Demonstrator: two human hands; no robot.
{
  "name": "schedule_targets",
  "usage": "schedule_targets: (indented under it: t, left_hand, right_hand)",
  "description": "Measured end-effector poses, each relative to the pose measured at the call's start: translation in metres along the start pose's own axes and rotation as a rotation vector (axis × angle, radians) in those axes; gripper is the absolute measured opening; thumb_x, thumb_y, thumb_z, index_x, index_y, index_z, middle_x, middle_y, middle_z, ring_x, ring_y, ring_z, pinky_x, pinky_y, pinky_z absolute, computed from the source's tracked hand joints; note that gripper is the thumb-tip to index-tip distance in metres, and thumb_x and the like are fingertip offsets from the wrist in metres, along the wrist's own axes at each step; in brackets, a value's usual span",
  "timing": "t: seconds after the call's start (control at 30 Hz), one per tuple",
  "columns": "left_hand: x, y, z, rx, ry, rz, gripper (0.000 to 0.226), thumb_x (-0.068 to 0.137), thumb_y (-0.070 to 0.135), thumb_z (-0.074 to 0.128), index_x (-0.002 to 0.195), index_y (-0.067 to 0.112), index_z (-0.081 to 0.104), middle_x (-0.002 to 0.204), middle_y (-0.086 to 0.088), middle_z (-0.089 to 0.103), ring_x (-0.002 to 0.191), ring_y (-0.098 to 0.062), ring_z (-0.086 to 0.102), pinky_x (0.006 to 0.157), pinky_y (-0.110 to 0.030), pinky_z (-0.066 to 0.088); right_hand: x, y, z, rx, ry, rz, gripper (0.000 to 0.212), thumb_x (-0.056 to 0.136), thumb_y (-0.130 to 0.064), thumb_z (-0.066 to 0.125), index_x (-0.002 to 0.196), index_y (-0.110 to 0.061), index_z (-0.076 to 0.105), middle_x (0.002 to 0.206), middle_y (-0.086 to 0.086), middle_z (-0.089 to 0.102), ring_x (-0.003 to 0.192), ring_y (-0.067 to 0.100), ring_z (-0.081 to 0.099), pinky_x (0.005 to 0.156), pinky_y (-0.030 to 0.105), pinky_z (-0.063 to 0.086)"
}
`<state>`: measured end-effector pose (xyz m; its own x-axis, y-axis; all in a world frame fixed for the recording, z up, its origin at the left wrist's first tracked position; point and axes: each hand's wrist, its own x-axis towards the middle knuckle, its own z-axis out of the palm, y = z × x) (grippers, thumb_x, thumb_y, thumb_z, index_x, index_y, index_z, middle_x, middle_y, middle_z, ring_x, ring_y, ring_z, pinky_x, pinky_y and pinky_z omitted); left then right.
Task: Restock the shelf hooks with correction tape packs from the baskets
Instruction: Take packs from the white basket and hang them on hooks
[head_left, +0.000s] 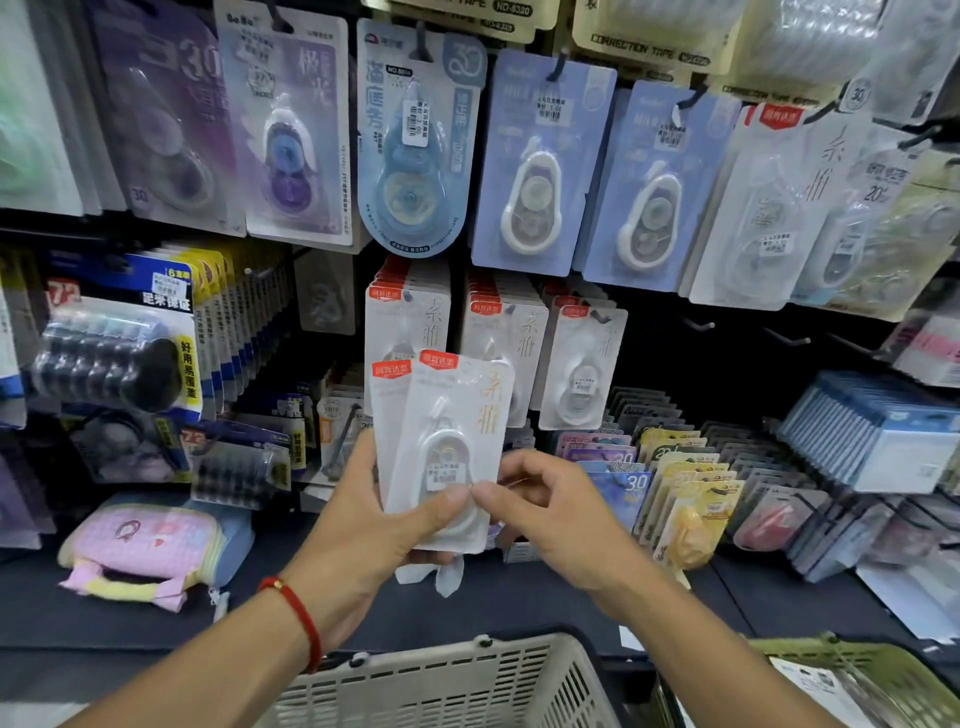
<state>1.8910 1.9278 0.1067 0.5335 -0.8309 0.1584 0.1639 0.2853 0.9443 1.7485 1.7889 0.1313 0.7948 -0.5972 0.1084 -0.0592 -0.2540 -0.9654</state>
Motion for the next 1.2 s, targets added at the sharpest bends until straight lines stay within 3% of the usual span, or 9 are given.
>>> schedule_targets:
  t: [0.13,0.27,0.47,0.63,0.83,0.93,1.0,1.1,1.2]
  left_hand:
    - [0.001,0.003,0.000,-0.036,0.009,-0.020,0.056,0.085,0.031,0.088,0.131,0.041,0.058,0.127,-0.004,0.074,0.104,-0.036,0.077,0.070,-0.044,0.063]
    - [0.004,0.001,-0.003,-0.039,0.062,-0.029,0.050,0.095,0.006,0.073,0.127,0.042,0.061,0.122,-0.002,0.076,0.101,-0.033,0.078,0.067,-0.044,0.063]
    - [0.005,-0.002,-0.005,-0.028,0.074,-0.036,0.047,0.095,0.006,0.073,0.127,0.038,0.061,0.120,-0.003,0.076,0.099,-0.030,0.078,0.064,-0.041,0.062]
    - [0.006,-0.004,-0.005,-0.008,0.074,-0.031,0.046,0.095,0.005,0.073,0.120,0.043,0.064,0.117,0.002,0.077,0.099,-0.029,0.078,0.065,-0.043,0.063]
    - [0.006,-0.004,-0.004,-0.001,0.076,-0.030,0.046,0.095,0.005,0.072,0.120,0.044,0.064,0.118,0.002,0.077,0.100,-0.028,0.078,0.065,-0.043,0.063]
    - [0.005,-0.003,-0.002,0.000,0.078,-0.036,0.049,0.096,0.004,0.071,0.127,0.041,0.060,0.119,0.001,0.077,0.101,-0.028,0.078,0.066,-0.043,0.063]
    - [0.004,-0.002,-0.002,0.002,0.077,-0.038,0.050,0.096,0.004,0.070,0.129,0.040,0.059,0.120,0.000,0.076,0.103,-0.028,0.078,0.066,-0.043,0.063]
    - [0.004,-0.001,-0.003,0.004,0.091,-0.030,0.051,0.097,0.004,0.070,0.133,0.038,0.057,0.121,0.002,0.076,0.105,-0.028,0.077,0.066,-0.042,0.063]
    - [0.006,-0.002,-0.004,0.013,0.118,-0.013,0.050,0.097,0.003,0.070,0.131,0.038,0.057,0.120,0.004,0.075,0.105,-0.029,0.077,0.067,-0.042,0.063]
  right_hand:
    - [0.004,0.007,-0.008,0.061,0.193,0.010,0.022,0.097,-0.036,0.064,0.106,-0.016,0.066,0.095,0.000,0.077,0.087,0.014,0.070,0.081,0.036,0.054]
    - [0.010,0.017,-0.029,0.041,0.524,-0.019,0.017,0.110,-0.034,0.046,0.105,-0.027,0.061,0.092,-0.009,0.069,0.085,0.007,0.065,0.076,0.031,0.050]
    - [0.023,0.022,-0.063,0.104,0.785,-0.112,0.027,0.109,-0.052,0.046,0.114,-0.029,0.061,0.098,-0.019,0.061,0.080,-0.013,0.057,0.078,0.026,0.045]
    - [0.029,0.023,-0.075,0.163,0.757,-0.117,0.026,0.105,-0.046,0.058,0.121,-0.026,0.066,0.110,-0.010,0.073,0.100,0.002,0.069,0.088,0.026,0.051]
    - [0.031,0.021,-0.074,0.086,0.803,-0.113,0.019,0.105,-0.048,0.058,0.114,-0.033,0.066,0.104,-0.017,0.074,0.096,-0.006,0.068,0.078,0.018,0.049]
    - [0.030,0.026,-0.071,-0.134,0.723,-0.010,0.038,0.108,-0.056,0.043,0.125,-0.026,0.058,0.114,-0.011,0.066,0.108,0.014,0.065,0.086,0.036,0.052]
    - [0.028,0.035,-0.069,-0.359,0.668,0.073,0.049,0.110,-0.051,0.038,0.145,-0.017,0.046,0.136,0.001,0.058,0.121,0.025,0.057,0.100,0.045,0.048]
    - [0.026,0.040,-0.065,-0.687,0.681,-0.180,0.047,0.110,-0.024,0.047,0.154,-0.009,0.041,0.153,0.011,0.045,0.139,0.025,0.045,0.115,0.039,0.039]
    - [0.042,0.036,-0.068,-0.939,0.463,-0.389,0.050,0.108,-0.011,0.051,0.158,-0.007,0.043,0.166,0.011,0.036,0.153,0.025,0.033,0.127,0.041,0.028]
